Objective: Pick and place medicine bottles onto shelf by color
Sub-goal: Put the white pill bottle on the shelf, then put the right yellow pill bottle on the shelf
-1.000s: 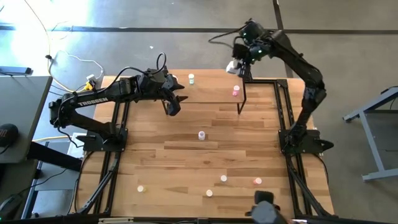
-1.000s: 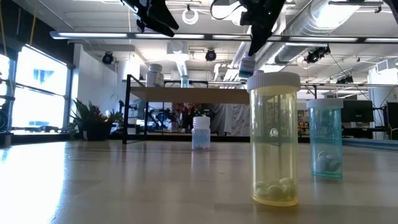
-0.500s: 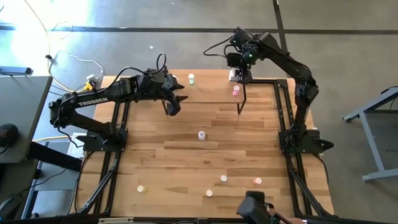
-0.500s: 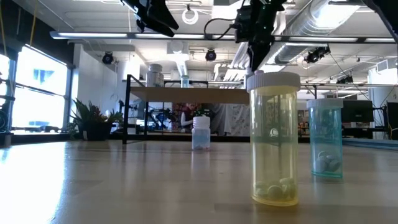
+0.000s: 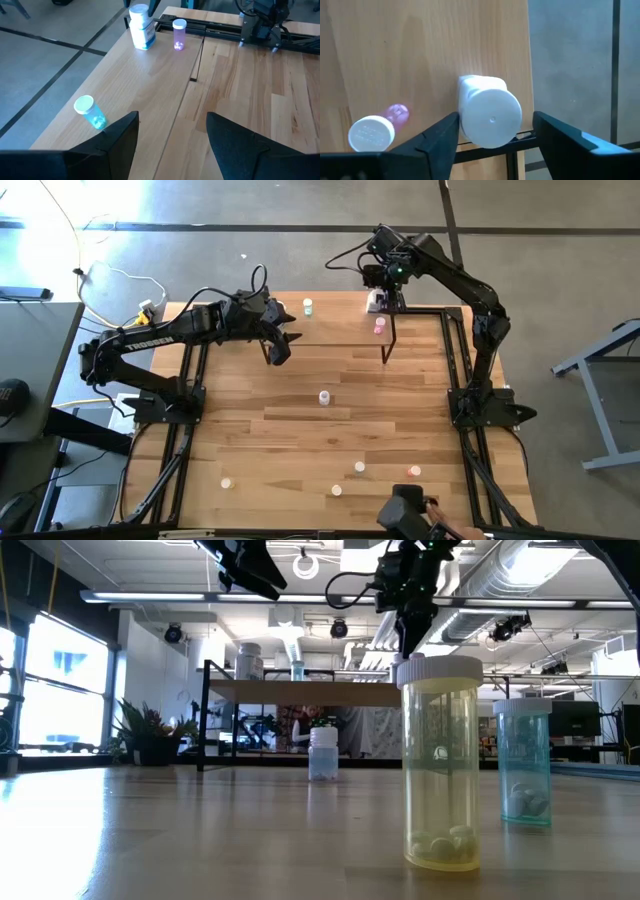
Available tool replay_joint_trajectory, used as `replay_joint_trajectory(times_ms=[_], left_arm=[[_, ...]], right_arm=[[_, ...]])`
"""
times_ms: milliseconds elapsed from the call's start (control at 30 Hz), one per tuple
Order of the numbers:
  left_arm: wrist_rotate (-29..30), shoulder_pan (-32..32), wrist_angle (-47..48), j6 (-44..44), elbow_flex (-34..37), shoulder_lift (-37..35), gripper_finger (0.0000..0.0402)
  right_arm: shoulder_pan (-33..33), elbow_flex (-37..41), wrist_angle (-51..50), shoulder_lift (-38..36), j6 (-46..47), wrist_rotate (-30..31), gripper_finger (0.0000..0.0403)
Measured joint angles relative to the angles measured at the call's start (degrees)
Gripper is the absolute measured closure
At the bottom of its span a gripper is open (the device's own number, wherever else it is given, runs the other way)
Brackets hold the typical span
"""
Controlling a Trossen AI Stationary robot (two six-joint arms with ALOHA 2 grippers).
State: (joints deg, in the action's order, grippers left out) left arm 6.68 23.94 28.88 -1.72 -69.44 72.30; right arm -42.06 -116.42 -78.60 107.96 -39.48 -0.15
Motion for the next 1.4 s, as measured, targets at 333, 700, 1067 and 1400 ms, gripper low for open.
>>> replay_joint_trajectory(times_ms=[333, 700, 1067, 1400], left_arm=[[-0.57, 0.0, 0.0, 0.02, -0.01, 0.0, 0.0179], [-4.98, -0.07, 0.44, 3.17, 0.01, 0.01, 0.017], [-4.98, -1.78, 1.61, 4.65, 0.0, 0.01, 0.0131], [-6.74, -10.42, 0.31, 3.25, 0.01, 2.63, 0.0131]], right_arm=[[1.22, -1.92, 0.54, 0.07, 3.24, 4.69, 0.015], [2.49, -14.56, -2.29, 0.02, 18.51, 4.44, 0.0149], [4.63, -14.71, -2.82, -6.44, 33.61, 2.73, 0.0149], [9.19, -13.94, -3.27, -10.5, 42.01, 8.12, 0.0149]])
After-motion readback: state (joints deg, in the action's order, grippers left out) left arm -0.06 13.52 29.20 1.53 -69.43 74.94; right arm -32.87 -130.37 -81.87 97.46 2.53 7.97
